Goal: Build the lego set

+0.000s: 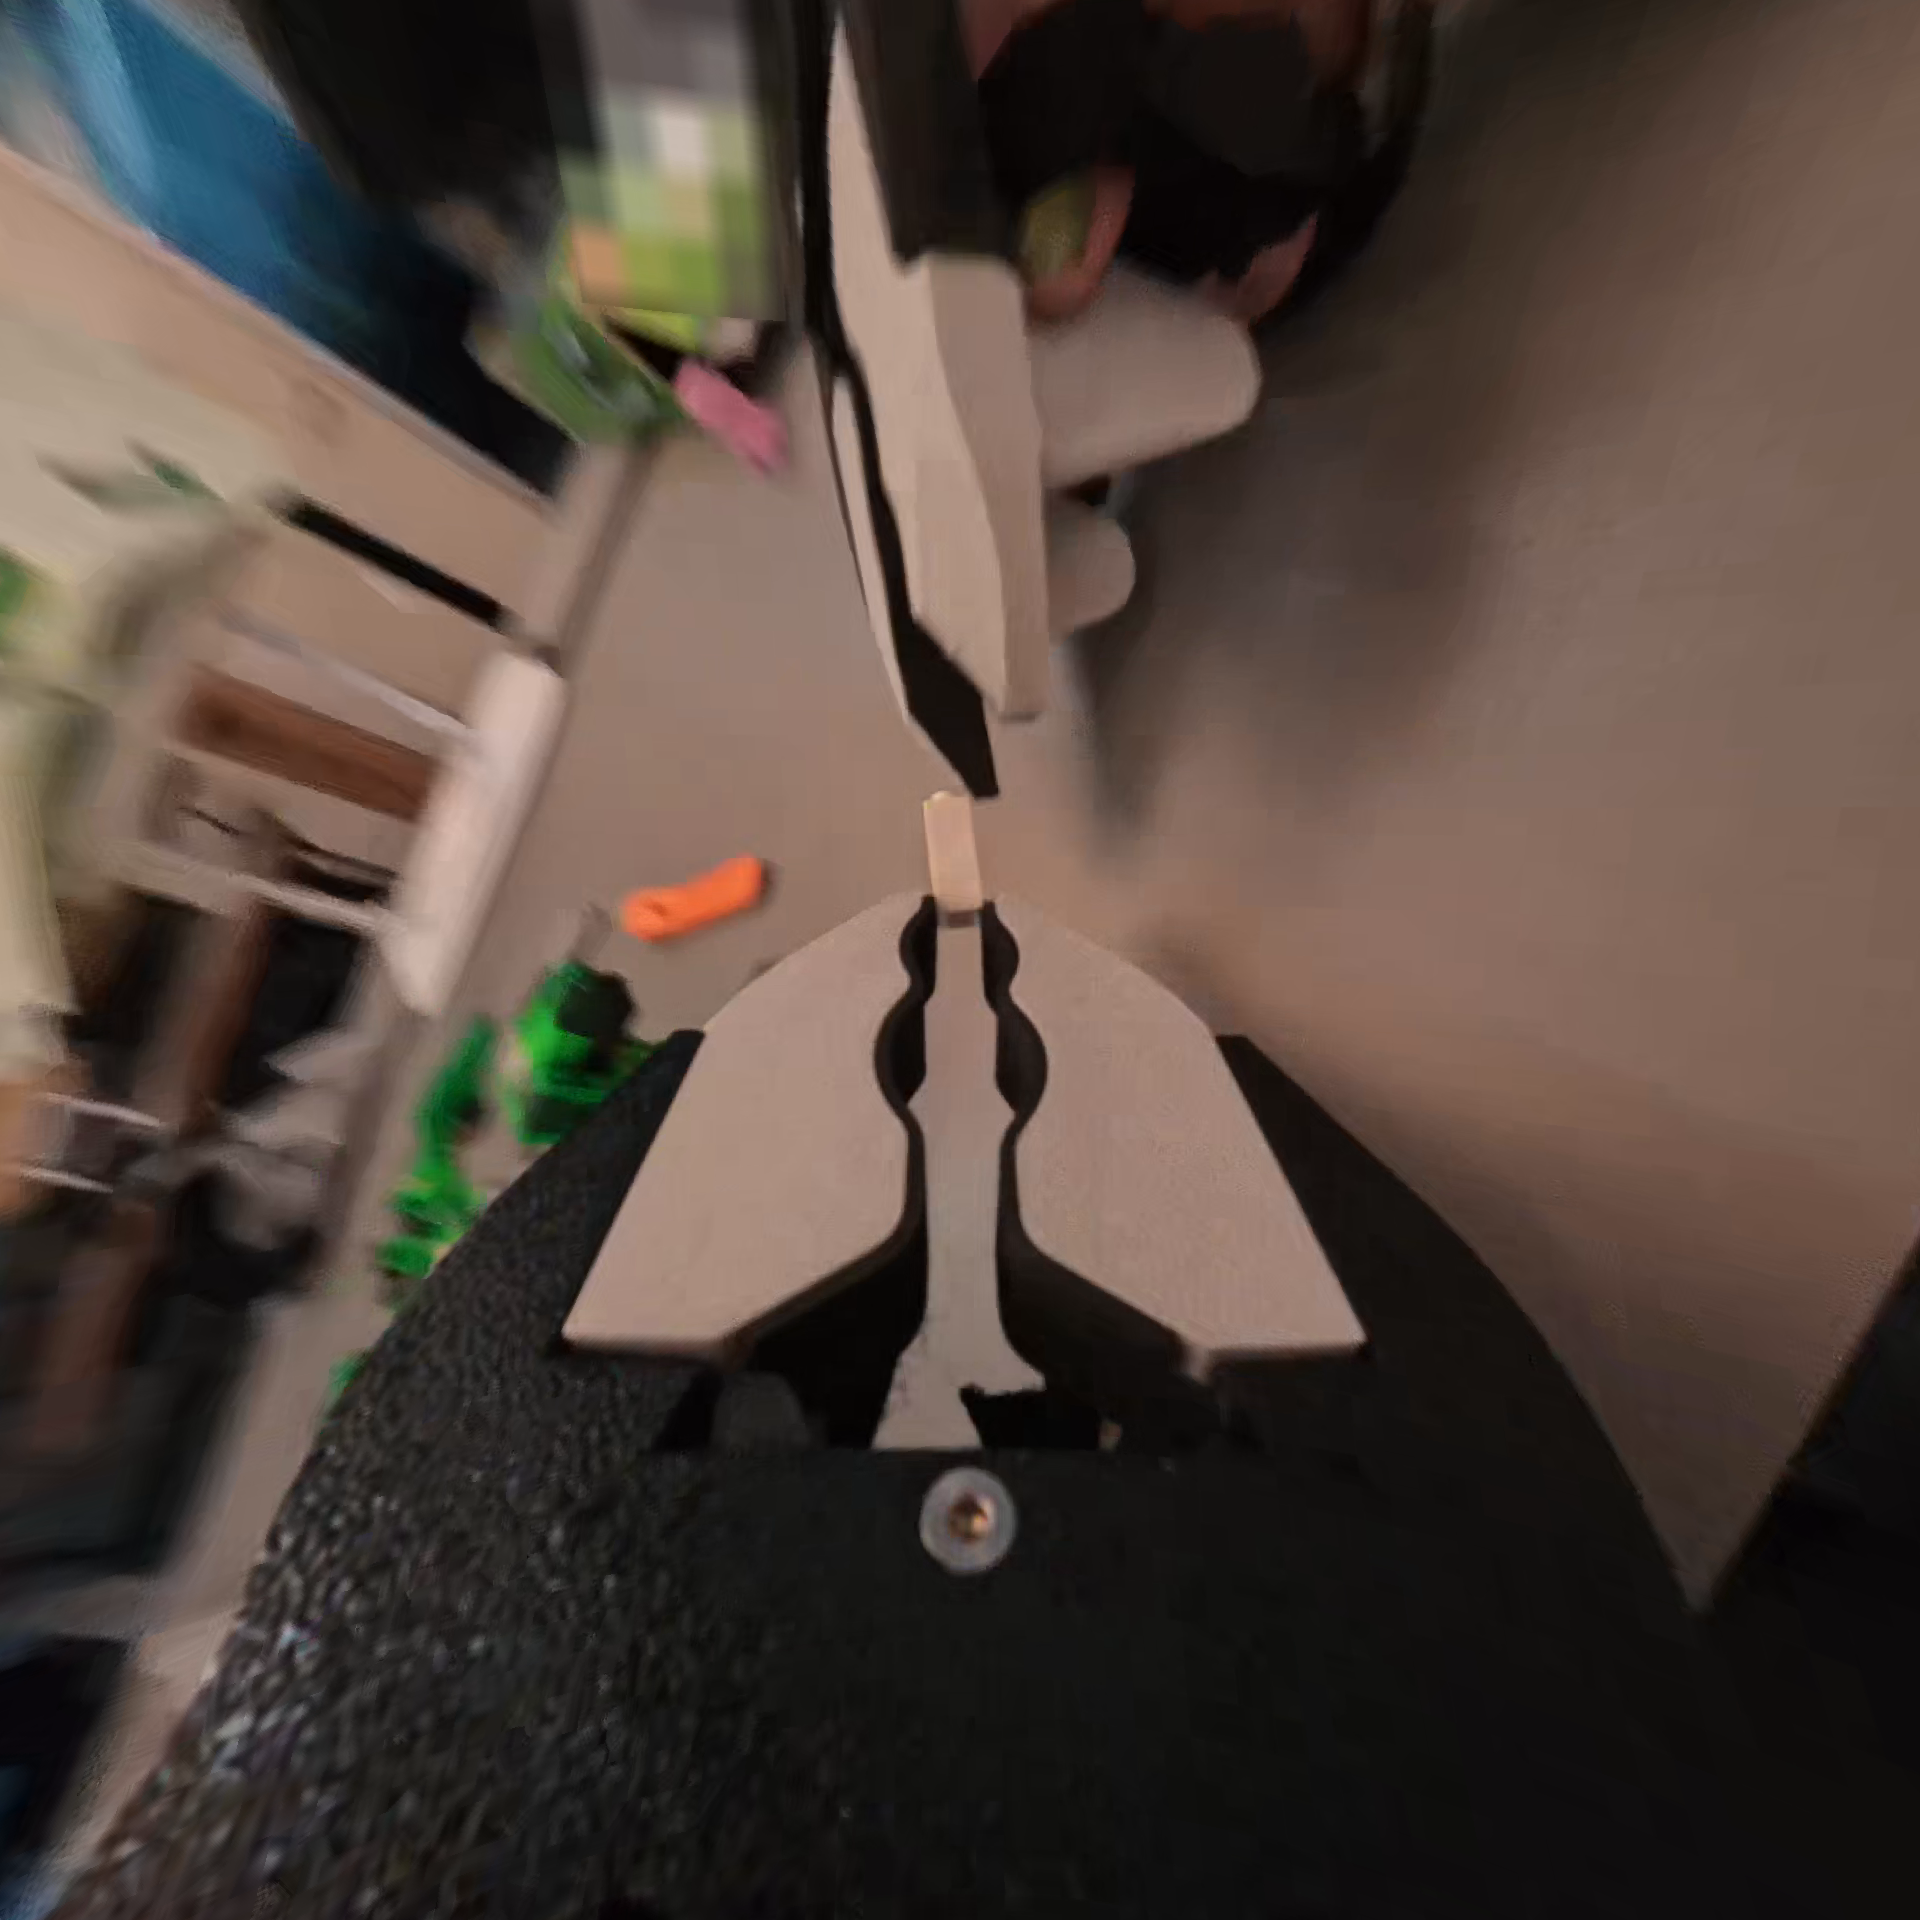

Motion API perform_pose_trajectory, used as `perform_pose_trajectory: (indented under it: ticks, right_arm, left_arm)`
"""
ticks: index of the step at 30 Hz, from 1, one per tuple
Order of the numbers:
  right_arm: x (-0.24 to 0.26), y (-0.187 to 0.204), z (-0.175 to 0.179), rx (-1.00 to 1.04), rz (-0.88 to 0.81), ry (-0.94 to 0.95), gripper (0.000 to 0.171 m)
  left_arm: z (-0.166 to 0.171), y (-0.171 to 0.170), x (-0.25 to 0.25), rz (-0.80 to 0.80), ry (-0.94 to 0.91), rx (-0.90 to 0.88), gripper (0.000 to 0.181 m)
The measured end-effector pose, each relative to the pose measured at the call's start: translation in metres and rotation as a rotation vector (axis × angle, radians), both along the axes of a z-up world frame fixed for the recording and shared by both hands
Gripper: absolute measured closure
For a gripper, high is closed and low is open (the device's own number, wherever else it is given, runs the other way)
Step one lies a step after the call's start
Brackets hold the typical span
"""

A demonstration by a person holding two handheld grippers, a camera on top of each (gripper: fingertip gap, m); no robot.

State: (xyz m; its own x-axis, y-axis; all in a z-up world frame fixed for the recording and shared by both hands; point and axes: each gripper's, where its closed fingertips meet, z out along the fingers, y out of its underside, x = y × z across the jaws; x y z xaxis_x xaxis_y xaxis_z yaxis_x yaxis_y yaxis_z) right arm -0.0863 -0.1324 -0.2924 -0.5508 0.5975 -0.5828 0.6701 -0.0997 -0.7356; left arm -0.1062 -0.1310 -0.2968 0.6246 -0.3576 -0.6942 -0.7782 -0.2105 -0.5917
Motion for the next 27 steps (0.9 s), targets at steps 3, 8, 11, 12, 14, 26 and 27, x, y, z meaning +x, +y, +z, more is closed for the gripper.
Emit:
perform_pose_trajectory:
  ticks: [3, 8, 11, 12, 14, 26, 27]
  right_arm:
    - [-0.002, -0.004, 0.0, 0.139, 0.019, 0.126, 0.14]
    - [0.003, -0.009, -0.001, 0.164, 0.065, 0.15, 0.147]
    - [0.003, -0.01, 0.0, 0.16, 0.067, 0.155, 0.14]
    - [0.003, -0.012, 0.004, 0.135, 0.068, 0.17, 0.137]
    - [0.002, -0.014, 0.009, 0.085, 0.062, 0.173, 0.138]
    - [-0.002, -0.01, -0.002, 0.156, 0.028, 0.127, 0.155]
    - [-0.003, -0.007, -0.001, 0.159, 0.007, 0.137, 0.155]
  left_arm:
    - [0.01, -0.005, 0.01, -0.077, 0.235, 0.167, 0.174]
    - [0.008, -0.006, 0.012, -0.099, 0.298, 0.211, 0.174]
    - [0.008, -0.006, 0.012, -0.109, 0.333, 0.22, 0.174]
    - [0.006, -0.005, 0.012, -0.111, 0.346, 0.212, 0.174]
    - [0.001, -0.004, 0.013, -0.111, 0.348, 0.204, 0.174]
    - [0.0, 0.0, 0.012, -0.106, 0.285, 0.192, 0.173]
    - [0.003, 0.0, 0.012, -0.11, 0.25, 0.202, 0.172]
